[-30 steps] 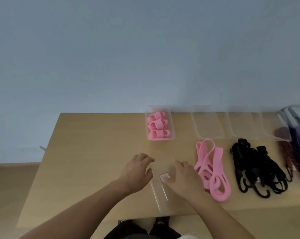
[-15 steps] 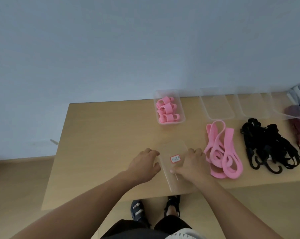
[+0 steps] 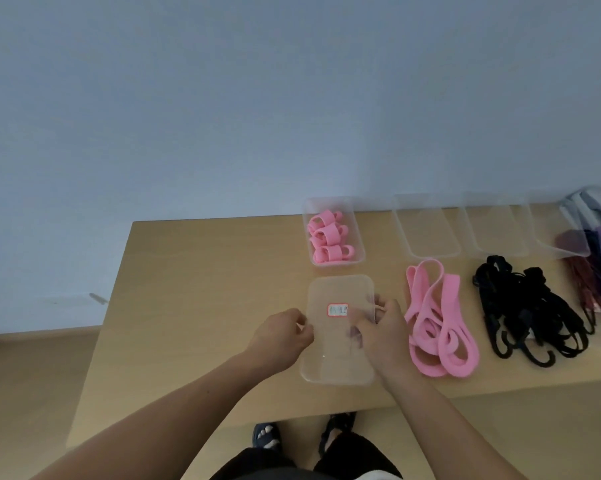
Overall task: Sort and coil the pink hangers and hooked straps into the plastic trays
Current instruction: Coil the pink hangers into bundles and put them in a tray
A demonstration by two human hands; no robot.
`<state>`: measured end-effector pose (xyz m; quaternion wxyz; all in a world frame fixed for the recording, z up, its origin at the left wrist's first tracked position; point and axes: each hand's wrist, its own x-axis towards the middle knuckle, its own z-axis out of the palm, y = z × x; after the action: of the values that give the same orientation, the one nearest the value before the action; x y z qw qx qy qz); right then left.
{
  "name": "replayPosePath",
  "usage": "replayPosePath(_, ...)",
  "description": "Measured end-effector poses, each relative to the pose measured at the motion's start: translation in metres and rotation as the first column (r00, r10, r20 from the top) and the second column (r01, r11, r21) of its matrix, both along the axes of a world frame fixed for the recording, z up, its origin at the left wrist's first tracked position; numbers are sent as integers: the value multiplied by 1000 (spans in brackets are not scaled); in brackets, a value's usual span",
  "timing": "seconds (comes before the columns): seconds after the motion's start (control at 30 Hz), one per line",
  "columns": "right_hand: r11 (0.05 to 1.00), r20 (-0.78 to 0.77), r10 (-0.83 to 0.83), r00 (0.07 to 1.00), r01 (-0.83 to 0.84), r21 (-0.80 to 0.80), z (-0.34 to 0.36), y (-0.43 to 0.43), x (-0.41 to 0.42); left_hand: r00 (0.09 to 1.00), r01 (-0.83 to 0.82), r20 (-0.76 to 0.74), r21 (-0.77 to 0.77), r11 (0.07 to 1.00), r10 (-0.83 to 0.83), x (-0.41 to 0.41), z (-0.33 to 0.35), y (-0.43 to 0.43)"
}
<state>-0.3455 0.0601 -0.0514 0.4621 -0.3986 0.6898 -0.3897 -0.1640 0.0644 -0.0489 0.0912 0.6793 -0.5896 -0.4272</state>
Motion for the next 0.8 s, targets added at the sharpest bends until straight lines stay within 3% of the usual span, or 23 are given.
replayPosePath(0.1,996,-2,44,999,-44,-82,10,-14,-2,978,-133,-170,-57,989,121,-7,12,-16)
replayPosePath(0.23,982,-245,136,960,-164,-98,20,-52,-14,944,-261,-235,-106,960,231,-10,32,-52)
replayPosePath(0.33,969,-365,201,909,-238,-58,29,-92,-16,937,-316,-189,-109,942,292,-10,43,-83)
replayPosePath(0.5,934,-423,293,857,-351,-66,35,-154,-10,938,-346,-73,-101,933,340,-16,44,-133)
replayPosePath(0.63,897,-454,401,796,-441,19,30,-191,-3,917,-391,38,-118,913,398,-15,37,-160)
replayPosePath(0.8,884,-488,440,754,-460,86,22,-214,1,919,-344,169,-92,934,356,-14,25,-176)
